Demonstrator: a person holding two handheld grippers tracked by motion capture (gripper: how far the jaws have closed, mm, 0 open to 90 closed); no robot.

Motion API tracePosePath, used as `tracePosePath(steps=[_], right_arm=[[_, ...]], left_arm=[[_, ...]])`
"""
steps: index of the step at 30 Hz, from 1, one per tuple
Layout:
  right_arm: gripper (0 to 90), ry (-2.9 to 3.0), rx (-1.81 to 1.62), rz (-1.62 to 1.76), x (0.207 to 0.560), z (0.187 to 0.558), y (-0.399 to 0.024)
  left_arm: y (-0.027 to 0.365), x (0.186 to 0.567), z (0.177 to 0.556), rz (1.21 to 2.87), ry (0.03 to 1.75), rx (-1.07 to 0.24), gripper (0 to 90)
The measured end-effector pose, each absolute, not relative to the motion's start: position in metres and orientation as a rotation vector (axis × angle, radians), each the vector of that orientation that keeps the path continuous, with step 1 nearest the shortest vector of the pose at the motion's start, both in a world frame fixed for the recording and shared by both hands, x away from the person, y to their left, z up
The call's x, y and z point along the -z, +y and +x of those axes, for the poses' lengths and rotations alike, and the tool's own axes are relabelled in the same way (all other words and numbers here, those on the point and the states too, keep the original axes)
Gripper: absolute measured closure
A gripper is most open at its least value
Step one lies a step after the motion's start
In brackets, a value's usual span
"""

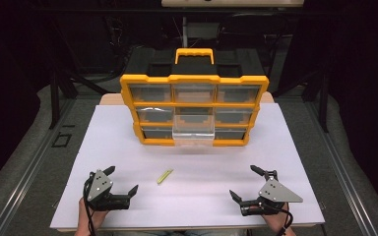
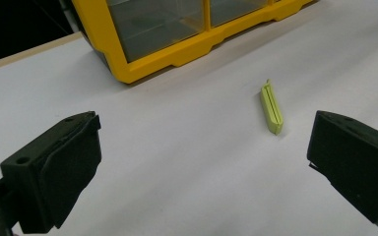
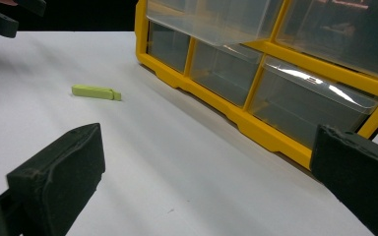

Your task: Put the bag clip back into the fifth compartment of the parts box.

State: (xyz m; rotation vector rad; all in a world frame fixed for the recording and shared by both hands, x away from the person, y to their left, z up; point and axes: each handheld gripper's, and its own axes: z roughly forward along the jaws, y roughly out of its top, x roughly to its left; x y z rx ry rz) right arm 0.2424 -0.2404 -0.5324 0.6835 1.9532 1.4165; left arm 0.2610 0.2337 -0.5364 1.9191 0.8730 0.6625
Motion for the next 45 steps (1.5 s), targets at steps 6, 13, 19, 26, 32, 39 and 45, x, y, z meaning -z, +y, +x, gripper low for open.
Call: tracePosePath(steps=[6,13,19,26,32,39,45], right_arm=[[0.0,1.949,-1.412,0.69,0.532,0.242,-0.241],[0.0,1.96,-1.408,0.695,0.533,0.243,-0.24],[0.0,1.953,-1.407,0.695,0.533,0.242,-0.24],[0.0,1.959,-1.386,0.711,0.534,0.242,-0.238],[0.0,1.964,-1.376,0.707,0.534,0.242,-0.237],[0.0,1.953,-1.374,0.707,0.534,0.241,-0.236],[0.0,1.954,-1.37,0.711,0.534,0.241,-0.237]], left_arm=[[0.227,0.534,0.268,1.948,0.902,-0.645,0.1],[0.217,0.532,0.275,1.994,0.915,-0.628,0.1],[0.208,0.531,0.279,2.028,0.924,-0.613,0.1],[0.2,0.529,0.285,2.063,0.947,-0.61,0.1],[0.193,0.525,0.289,2.072,0.944,-0.59,0.1],[0.183,0.524,0.291,2.107,0.931,-0.587,0.1],[0.177,0.522,0.296,2.126,0.938,-0.576,0.2]])
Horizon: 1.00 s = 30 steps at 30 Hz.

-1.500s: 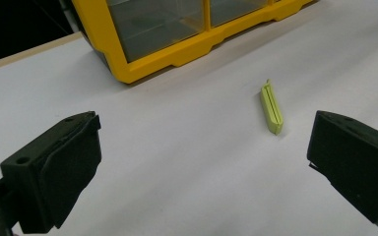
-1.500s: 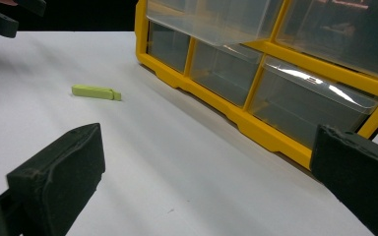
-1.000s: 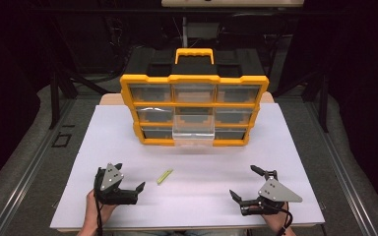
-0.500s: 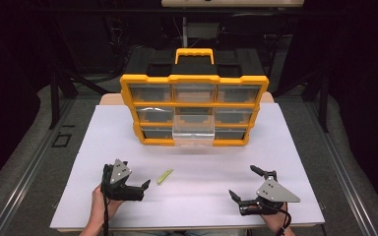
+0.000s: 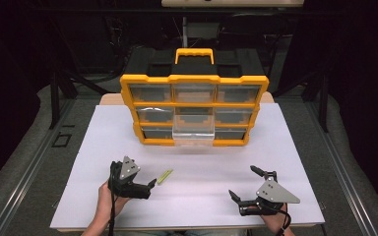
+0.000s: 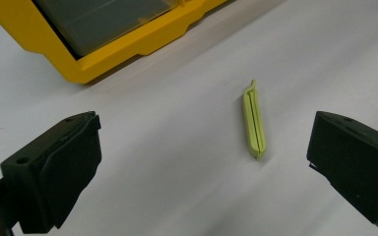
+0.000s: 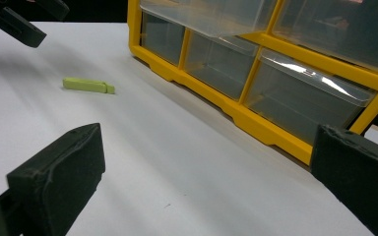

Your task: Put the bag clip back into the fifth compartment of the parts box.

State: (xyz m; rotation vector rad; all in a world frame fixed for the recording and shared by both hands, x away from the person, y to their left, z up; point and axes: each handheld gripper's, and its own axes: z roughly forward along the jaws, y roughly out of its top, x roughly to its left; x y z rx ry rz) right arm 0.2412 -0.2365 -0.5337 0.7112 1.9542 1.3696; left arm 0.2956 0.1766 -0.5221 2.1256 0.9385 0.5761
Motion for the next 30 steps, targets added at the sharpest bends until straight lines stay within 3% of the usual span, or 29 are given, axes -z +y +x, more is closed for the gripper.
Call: tracePosePath(steps=[30], right_arm=[[0.0,1.949,-1.359,0.739,0.535,0.244,-0.24]], left_arm=[[0.14,0.517,0.316,2.273,0.986,-0.52,2.4]])
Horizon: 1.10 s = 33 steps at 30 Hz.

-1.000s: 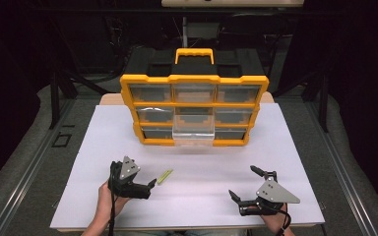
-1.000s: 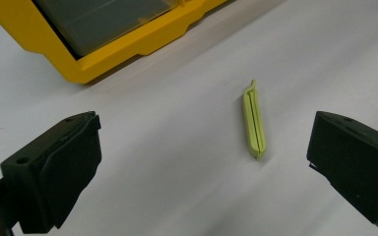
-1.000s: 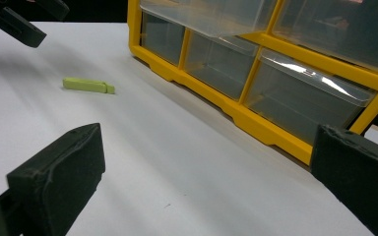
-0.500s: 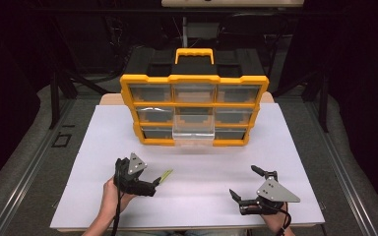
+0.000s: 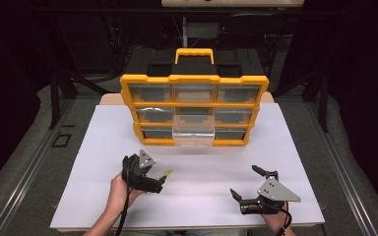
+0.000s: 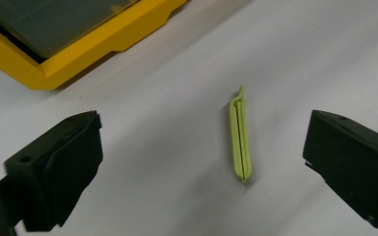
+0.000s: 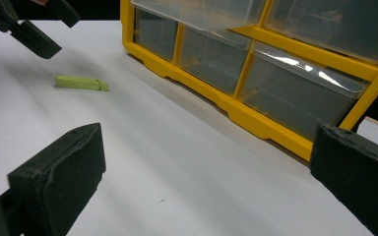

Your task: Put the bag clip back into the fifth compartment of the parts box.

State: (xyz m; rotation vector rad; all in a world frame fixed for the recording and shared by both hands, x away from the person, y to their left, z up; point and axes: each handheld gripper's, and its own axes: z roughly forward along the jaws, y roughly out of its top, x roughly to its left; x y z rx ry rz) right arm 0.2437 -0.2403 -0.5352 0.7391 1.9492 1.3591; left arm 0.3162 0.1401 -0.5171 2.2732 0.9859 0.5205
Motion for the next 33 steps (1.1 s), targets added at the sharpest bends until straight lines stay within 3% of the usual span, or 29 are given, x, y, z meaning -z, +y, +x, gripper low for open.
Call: tracePosePath(steps=[1,7,13,27,33], right_arm=[[0.0,1.947,-1.362,0.742,0.535,0.243,-0.24],[0.1,1.944,-1.355,0.737,0.534,0.242,-0.239],[0.1,1.945,-1.346,0.739,0.534,0.242,-0.239],[0.2,1.955,-1.338,0.735,0.535,0.243,-0.239],[0.3,1.955,-1.336,0.726,0.535,0.243,-0.238]], left_arm=[[0.138,0.519,0.317,2.275,0.988,-0.522,8.0],[0.133,0.523,0.318,2.302,0.99,-0.497,19.0],[0.125,0.53,0.322,2.343,0.982,-0.501,36.5],[0.112,0.54,0.327,2.41,0.972,-0.432,63.5],[0.111,0.542,0.33,2.441,0.975,-0.408,70.9]])
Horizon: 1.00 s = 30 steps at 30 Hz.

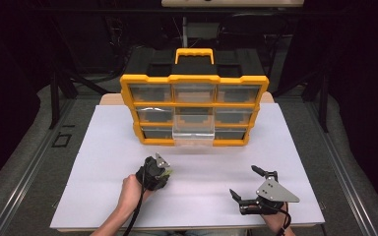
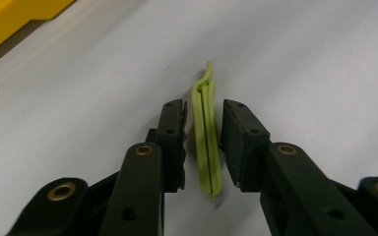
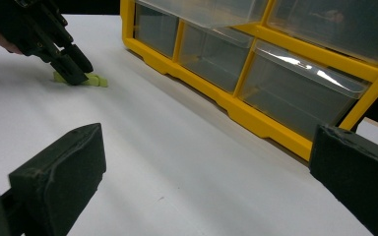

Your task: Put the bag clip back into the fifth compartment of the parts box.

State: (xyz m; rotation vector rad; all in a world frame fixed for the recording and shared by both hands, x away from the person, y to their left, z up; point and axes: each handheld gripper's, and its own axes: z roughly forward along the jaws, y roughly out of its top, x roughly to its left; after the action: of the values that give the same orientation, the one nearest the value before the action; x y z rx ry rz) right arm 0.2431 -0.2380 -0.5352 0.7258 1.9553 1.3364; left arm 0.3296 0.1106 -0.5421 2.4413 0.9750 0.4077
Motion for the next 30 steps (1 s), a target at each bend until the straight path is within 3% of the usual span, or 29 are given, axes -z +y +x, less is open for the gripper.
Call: tracePosePath(steps=[8,30], right_arm=[[0.3,1.964,-1.337,0.726,0.535,0.243,-0.238],[0.6,1.973,-1.331,0.726,0.535,0.243,-0.237]], left_arm=[[0.112,0.542,0.332,2.435,1.002,-0.374,77.6],[0.115,0.533,0.341,2.474,0.96,-0.269,80.4]])
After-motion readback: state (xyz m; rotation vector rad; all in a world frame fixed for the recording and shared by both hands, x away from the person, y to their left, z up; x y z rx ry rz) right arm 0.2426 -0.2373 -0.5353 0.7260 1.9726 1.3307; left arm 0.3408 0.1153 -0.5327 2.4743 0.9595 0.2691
